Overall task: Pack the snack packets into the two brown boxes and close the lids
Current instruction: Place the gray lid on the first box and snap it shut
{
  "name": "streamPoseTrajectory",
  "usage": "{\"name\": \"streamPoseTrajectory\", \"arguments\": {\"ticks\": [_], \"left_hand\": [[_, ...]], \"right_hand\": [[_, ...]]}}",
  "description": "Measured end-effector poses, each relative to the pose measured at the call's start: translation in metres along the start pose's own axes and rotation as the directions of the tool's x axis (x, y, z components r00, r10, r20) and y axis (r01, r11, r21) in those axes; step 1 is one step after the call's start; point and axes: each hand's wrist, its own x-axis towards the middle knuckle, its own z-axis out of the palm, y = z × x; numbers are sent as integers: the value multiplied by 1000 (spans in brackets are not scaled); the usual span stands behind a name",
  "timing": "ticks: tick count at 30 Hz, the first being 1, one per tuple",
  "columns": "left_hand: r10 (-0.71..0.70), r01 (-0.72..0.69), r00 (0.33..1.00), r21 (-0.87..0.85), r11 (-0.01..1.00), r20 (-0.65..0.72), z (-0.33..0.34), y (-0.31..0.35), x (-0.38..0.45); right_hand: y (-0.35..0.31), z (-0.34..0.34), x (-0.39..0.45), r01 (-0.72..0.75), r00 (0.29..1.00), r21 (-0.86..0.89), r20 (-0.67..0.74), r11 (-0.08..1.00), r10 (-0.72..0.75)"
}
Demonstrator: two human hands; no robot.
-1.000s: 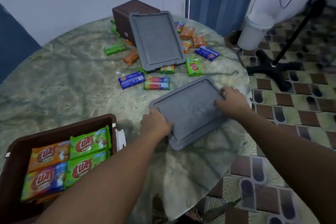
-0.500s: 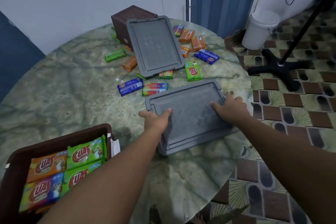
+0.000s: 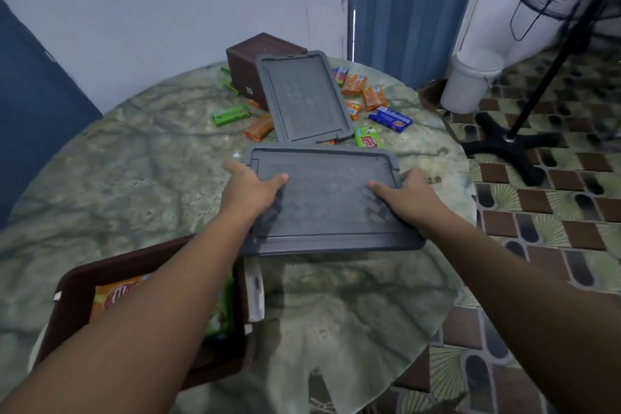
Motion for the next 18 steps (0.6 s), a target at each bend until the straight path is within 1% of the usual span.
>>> {"name": "streamPoseTrajectory", "arguments": {"ticks": [4, 8, 13, 15, 18], "left_hand": [[-8, 12, 999, 94, 996, -46, -59, -30, -9], [-75, 84, 994, 121, 989, -75, -112, -68, -27], [-203, 214, 973, 95, 972, -111, -170, -126, -49], [-208, 217, 970, 65, 974, -129, -185, -146, -57], [-206, 216, 969, 64, 974, -136, -199, -170, -68]], "right_hand": [[-30, 34, -34, 82, 991, 82, 98, 993, -90], [-53, 77, -63, 157, 976, 76, 141, 985, -166], [-84, 131, -99, 262, 950, -19, 181, 965, -255], [-92, 149, -112, 278, 944, -65, 206, 958, -260], [-94, 173, -127, 291, 940, -147, 227, 945, -254]]}}
